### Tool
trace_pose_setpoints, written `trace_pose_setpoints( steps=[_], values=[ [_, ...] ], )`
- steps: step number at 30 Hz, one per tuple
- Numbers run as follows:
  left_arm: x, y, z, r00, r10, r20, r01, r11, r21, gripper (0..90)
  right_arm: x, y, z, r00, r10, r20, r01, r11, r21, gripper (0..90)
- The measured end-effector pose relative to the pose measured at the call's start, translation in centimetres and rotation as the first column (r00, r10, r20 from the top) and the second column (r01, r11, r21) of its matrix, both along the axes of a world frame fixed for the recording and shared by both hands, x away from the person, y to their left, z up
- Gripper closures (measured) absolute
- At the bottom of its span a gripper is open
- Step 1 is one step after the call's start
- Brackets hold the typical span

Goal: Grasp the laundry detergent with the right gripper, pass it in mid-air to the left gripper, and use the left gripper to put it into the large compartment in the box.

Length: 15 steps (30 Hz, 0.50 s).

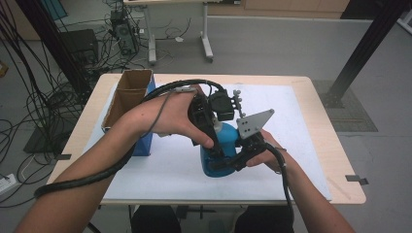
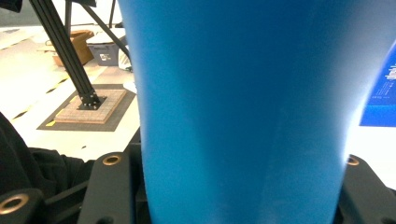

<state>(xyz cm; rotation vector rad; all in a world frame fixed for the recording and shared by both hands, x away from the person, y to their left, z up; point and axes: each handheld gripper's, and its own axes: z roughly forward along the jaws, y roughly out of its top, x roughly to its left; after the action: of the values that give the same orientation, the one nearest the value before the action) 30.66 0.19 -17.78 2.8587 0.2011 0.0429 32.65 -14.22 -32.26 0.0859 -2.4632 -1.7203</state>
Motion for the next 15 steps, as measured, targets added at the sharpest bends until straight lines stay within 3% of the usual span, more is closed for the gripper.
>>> trace_pose_setpoints(
  steps=[15],
  values=[
    [0.13, 0.17, -0.07, 1.0000, 0.008, -0.001, -0.008, 1.0000, 0.004, 12.0, 0.09, 0.03, -0.28, 1.0000, -0.005, -0.004, 0.005, 1.000, -0.004, 43.6]
  ],
)
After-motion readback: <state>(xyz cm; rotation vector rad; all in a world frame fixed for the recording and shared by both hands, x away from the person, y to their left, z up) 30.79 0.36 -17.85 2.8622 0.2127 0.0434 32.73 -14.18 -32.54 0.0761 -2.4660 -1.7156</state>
